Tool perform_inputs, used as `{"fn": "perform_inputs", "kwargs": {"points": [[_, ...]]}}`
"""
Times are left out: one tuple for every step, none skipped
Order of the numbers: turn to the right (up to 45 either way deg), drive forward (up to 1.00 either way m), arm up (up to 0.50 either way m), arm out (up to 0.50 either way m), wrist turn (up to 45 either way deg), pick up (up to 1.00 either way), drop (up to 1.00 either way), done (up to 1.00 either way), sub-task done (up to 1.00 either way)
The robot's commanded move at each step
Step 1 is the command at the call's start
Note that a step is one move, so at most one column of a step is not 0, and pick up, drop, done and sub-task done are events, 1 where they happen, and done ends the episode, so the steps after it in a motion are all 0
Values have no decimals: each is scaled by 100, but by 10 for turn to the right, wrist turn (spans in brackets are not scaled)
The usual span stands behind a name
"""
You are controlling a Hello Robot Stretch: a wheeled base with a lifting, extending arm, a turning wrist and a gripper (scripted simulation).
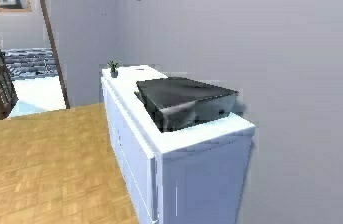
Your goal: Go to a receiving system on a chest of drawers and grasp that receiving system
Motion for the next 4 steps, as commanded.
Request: {"fn": "perform_inputs", "kwargs": {"points": [[0, 40, 0, 0, 0, 0, 0, 0, 0], [-450, 0, 0, 0, 0, 0, 0, 0, 0], [-300, 0, 0, 0, 0, 0, 0, 0, 0], [0, 0, 0, 12, 0, 0, 0, 0, 0]]}}
